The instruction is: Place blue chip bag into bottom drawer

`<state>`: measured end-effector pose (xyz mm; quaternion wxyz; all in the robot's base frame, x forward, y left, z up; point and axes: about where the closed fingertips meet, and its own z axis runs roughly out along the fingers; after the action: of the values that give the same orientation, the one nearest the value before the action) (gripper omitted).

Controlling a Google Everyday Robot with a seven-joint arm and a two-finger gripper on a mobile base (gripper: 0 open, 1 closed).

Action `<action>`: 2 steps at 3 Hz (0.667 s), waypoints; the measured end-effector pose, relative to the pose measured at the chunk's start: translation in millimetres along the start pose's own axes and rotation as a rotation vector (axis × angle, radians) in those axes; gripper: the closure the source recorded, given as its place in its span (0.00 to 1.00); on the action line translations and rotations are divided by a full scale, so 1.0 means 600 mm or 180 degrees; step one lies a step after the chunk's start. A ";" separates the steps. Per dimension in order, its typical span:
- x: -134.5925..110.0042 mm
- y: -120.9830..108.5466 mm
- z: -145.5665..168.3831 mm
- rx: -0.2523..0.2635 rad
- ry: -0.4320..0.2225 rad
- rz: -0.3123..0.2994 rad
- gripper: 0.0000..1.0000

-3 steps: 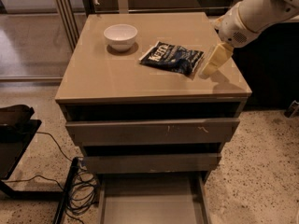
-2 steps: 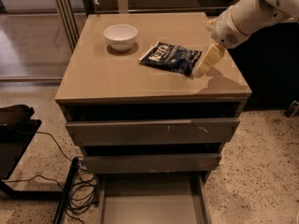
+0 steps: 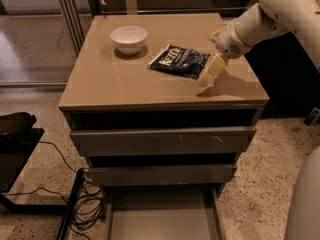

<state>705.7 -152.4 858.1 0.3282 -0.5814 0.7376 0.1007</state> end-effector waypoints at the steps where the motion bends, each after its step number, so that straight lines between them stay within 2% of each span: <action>1: 0.007 -0.007 0.039 -0.0078 -0.0012 0.0092 0.00; 2: 0.002 -0.014 0.073 -0.0172 0.0006 0.0161 0.00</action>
Offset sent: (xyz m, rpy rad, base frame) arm 0.0394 0.0304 -0.0402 0.0294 0.1051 -0.0132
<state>729.5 -132.6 825.6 0.3091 -0.5713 0.7494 0.1283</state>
